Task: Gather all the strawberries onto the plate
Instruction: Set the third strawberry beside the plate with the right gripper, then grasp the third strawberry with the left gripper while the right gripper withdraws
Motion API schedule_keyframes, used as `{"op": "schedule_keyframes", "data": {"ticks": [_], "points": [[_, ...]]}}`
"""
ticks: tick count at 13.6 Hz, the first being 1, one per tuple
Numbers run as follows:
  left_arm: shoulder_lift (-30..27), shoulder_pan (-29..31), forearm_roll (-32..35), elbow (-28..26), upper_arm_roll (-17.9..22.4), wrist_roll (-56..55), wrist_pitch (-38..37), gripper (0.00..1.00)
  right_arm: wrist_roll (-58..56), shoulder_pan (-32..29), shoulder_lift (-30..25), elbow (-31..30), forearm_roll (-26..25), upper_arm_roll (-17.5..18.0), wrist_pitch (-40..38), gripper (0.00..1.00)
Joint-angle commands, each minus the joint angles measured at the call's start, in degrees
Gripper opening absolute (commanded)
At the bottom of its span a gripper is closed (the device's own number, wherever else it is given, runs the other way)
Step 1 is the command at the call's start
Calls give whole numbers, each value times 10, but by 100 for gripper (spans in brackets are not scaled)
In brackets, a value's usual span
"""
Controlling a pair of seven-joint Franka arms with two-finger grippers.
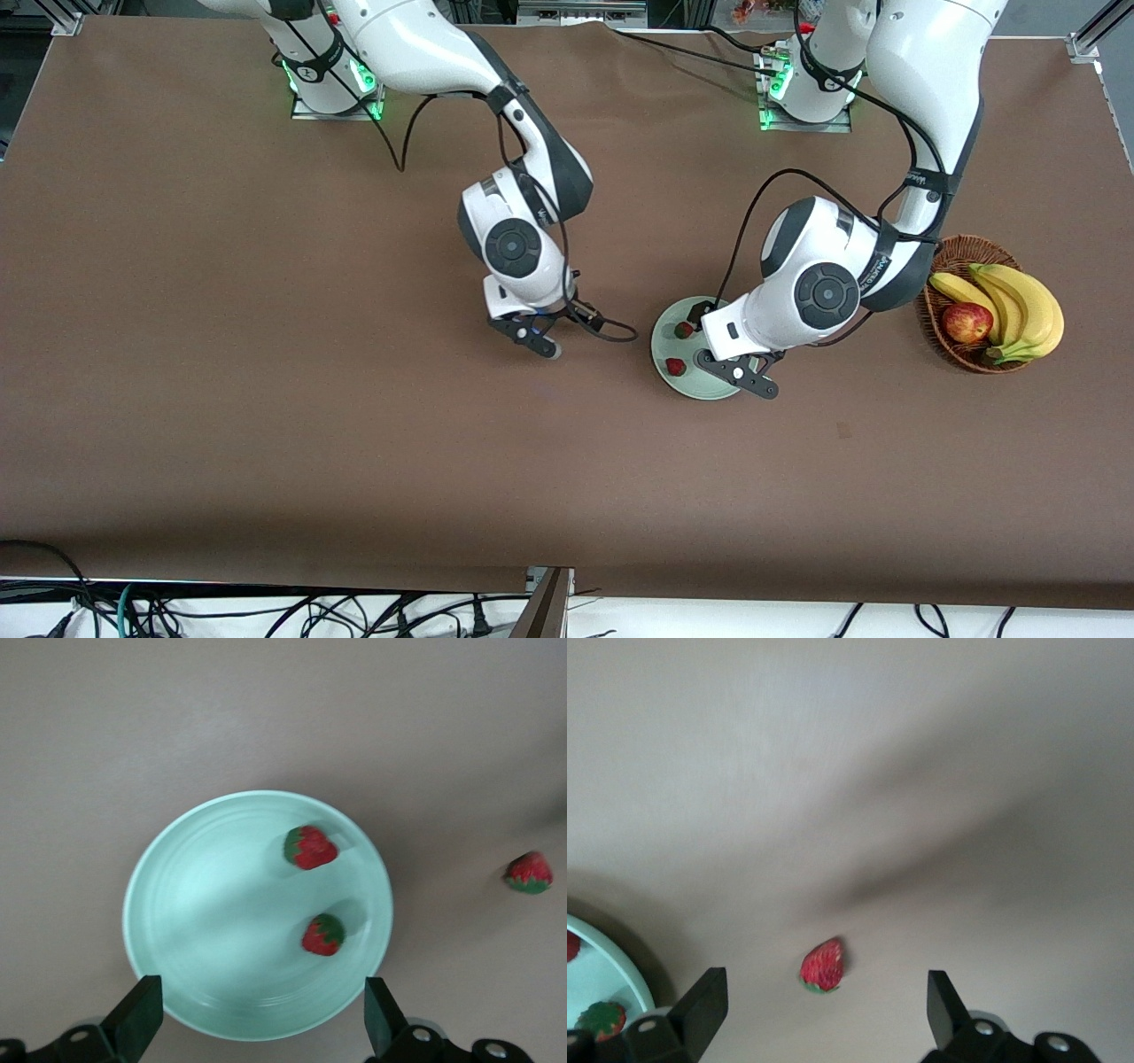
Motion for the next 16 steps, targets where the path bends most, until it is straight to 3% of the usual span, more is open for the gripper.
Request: {"op": "schedule_keyframes", "data": {"ticks": [1, 4, 7, 9, 11, 14, 16], "points": [[-9, -35, 8, 1, 0, -118, 5, 100, -122, 1, -32, -2, -7, -63, -79, 99], [5, -82, 9, 4, 0, -265, 16, 100, -259, 1, -69, -52, -5, -130, -126, 100], [52, -141, 16, 10, 3, -421, 116, 100, -361, 2, -143, -148, -8, -167, -123, 100], [83, -169, 18, 11, 7, -486, 170, 100, -375, 4, -174, -191, -28, -177, -121, 100], [96, -193, 72, 10, 22, -517, 189, 100, -376, 7, -201, -214, -47, -179, -114, 100], [122, -206, 102, 19, 22, -525, 196, 100, -375, 8, -254, -213, -86, -179, -127, 100], [125, -221, 102, 23, 22, -597, 197, 100, -375, 8, -283, -210, -97, -182, -144, 100]]}}
